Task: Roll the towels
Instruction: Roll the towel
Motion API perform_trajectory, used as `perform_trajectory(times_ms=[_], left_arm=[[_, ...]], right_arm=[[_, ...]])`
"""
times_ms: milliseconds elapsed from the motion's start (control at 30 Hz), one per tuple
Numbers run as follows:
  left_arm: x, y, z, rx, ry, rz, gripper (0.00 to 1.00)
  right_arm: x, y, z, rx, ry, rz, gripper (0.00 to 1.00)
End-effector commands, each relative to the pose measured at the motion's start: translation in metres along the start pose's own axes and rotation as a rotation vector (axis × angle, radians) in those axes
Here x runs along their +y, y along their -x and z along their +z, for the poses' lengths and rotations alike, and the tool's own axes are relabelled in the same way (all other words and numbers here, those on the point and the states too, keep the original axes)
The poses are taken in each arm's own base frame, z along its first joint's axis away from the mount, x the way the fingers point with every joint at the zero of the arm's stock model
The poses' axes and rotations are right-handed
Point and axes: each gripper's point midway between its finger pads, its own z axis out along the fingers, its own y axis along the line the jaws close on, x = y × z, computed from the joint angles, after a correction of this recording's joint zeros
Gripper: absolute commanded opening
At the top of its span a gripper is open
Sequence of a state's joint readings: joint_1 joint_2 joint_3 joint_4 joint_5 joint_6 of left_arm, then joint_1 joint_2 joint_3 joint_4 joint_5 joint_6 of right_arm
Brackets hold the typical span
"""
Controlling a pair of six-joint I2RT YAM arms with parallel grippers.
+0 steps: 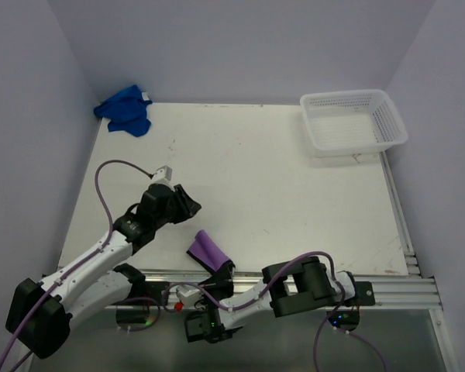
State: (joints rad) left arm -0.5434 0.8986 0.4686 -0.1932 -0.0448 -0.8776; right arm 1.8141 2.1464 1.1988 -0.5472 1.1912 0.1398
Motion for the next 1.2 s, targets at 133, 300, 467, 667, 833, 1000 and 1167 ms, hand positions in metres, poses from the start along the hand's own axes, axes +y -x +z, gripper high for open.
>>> perform_trajectory(times_ms=[133, 300, 467, 667, 833, 1000, 1167], left_arm=[[-0.034, 0.012, -0.013, 0.040, -0.103, 0.064, 0.43], [-0.065, -0.004, -0.013, 0.130, -0.279, 0.066, 0.38], [-0.068, -0.026, -0.012, 0.204, -0.307, 0.071, 0.22], [-0.052, -0.063, -0.013, 0.268, -0.317, 0.031, 0.11], [-0.039, -0.088, -0.013, 0.298, -0.323, -0.002, 0.08], [-0.016, -0.109, -0.007, 0.323, -0.254, -0.021, 0.06], [0.010, -0.114, 0.001, 0.296, -0.147, -0.017, 0.01]], right_arm=[[0.033, 0.002, -0.001, 0.021, 0.113, -0.044, 0.00], [0.035, 0.002, 0.000, 0.027, 0.120, -0.076, 0.00], [0.040, 0.002, 0.001, 0.038, 0.125, -0.127, 0.00], [0.047, 0.005, 0.000, 0.048, 0.148, -0.166, 0.00], [0.051, 0.004, -0.002, 0.051, 0.173, -0.195, 0.00], [0.052, 0.003, -0.004, 0.060, 0.180, -0.225, 0.00], [0.049, 0.003, -0.005, 0.066, 0.179, -0.233, 0.02]])
